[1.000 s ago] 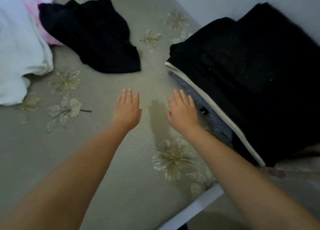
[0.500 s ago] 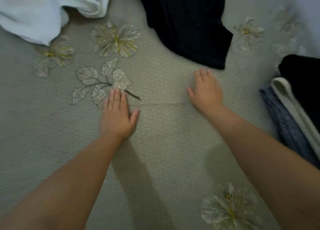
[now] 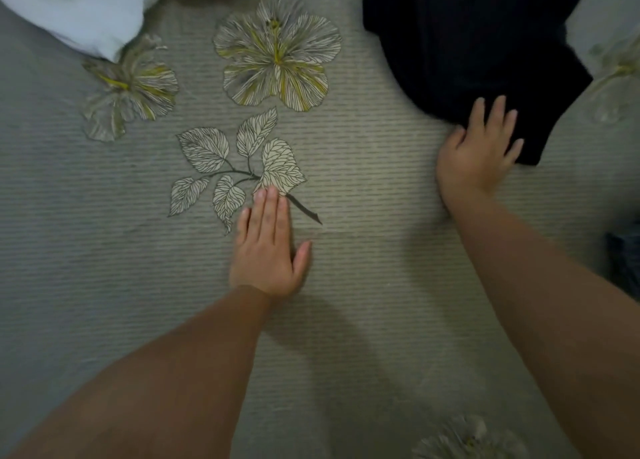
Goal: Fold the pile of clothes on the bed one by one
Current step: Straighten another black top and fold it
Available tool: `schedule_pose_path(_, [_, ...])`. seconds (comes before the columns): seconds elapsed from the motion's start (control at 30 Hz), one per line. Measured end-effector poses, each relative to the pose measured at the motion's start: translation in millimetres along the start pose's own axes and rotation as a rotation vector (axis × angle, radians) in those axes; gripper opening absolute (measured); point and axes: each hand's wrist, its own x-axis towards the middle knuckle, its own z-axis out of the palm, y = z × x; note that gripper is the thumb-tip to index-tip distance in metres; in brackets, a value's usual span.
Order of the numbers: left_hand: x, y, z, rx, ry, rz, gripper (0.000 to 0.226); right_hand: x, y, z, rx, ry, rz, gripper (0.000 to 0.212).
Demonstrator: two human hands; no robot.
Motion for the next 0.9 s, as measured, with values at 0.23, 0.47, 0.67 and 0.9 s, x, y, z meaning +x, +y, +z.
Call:
schedule_pose_path(0.23, [-1,2,-3,0.015,-0.005,0.008,0.072,-23,4,-7,0.0,-0.198,-0.366,0.052])
schedule_pose_path(0.47, [-3,-2,3,0.075,-0.024,0.001,0.074,-215,55,-12,-0.19,-0.324,-0.7,0.043])
schedule_pose_path(0.67, [-6,0,3,0.085,-0.039,0.009,0.071,-256,69,-7,-0.258,-0.338,-0.628,0.048])
schedule_pose_path(0.9, [-7,-3,9,0.098,0.012,0.026,0.067,-260,68,-9,-0.306,-0.251,-0.657,0.052])
